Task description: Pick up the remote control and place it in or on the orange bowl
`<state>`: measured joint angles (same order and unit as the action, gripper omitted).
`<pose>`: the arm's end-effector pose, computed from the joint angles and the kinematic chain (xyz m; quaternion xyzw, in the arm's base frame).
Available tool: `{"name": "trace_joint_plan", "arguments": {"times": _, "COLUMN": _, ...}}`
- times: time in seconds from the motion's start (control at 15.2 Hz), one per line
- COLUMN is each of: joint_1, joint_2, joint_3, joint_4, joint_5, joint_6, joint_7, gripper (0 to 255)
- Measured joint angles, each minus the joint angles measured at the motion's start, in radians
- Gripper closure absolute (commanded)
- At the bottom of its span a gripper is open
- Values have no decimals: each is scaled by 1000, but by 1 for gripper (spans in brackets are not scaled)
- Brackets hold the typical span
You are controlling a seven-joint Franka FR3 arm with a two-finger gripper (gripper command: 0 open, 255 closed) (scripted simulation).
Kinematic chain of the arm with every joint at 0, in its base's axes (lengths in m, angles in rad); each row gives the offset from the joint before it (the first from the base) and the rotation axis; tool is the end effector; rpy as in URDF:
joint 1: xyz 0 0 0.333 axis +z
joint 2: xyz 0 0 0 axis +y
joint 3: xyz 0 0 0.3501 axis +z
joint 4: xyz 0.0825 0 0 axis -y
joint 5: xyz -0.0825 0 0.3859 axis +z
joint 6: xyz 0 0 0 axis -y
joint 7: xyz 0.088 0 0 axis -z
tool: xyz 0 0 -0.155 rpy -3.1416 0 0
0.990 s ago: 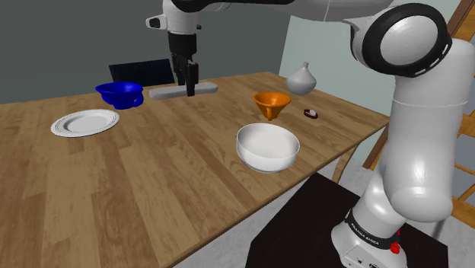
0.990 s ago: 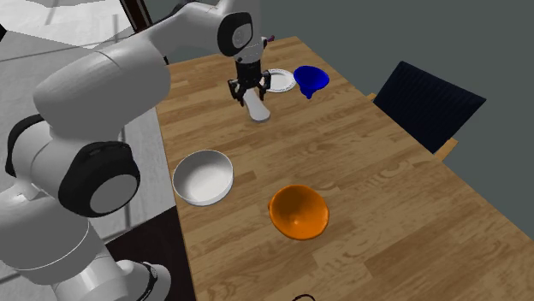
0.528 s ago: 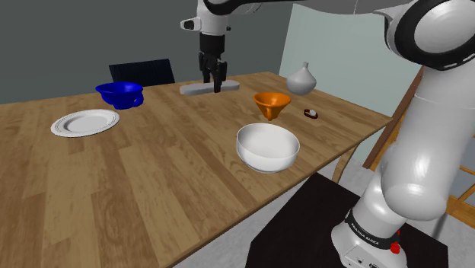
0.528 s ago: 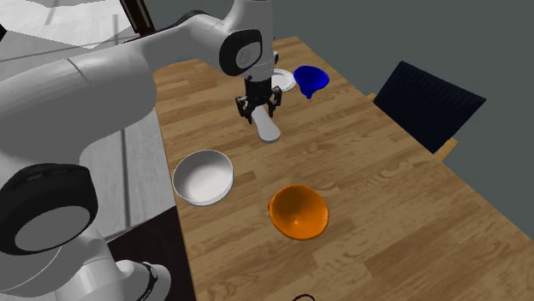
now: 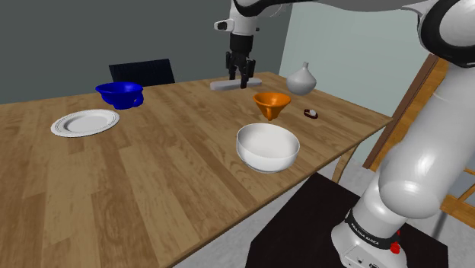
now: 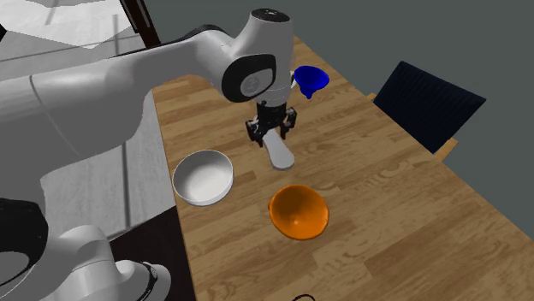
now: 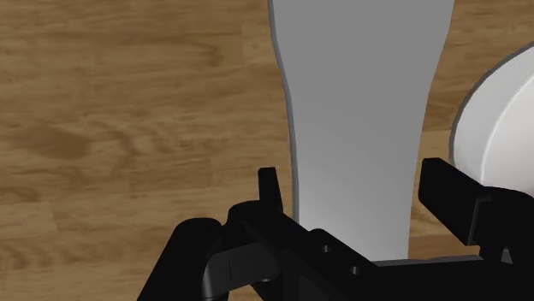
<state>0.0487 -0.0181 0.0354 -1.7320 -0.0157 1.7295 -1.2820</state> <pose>0.5585 0.0450 0.5576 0.7749 0.6320 0.0019 0.0111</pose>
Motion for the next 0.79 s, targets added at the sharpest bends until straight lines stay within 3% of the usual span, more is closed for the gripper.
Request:
{"name": "trace_joint_plan", "arguments": {"times": 0.33, "joint_1": -52, "joint_2": -64, "joint_3": -57, "joint_4": -78, "joint_5": 0, "joint_6": 16, "joint_7": -109, "gripper": 255}}
{"name": "trace_joint_plan", "arguments": {"times": 0.79, "joint_1": -132, "joint_2": -86, "joint_3": -154, "joint_4": -101, "joint_5": -7, "joint_6": 19, "joint_7": -284, "gripper": 255}}
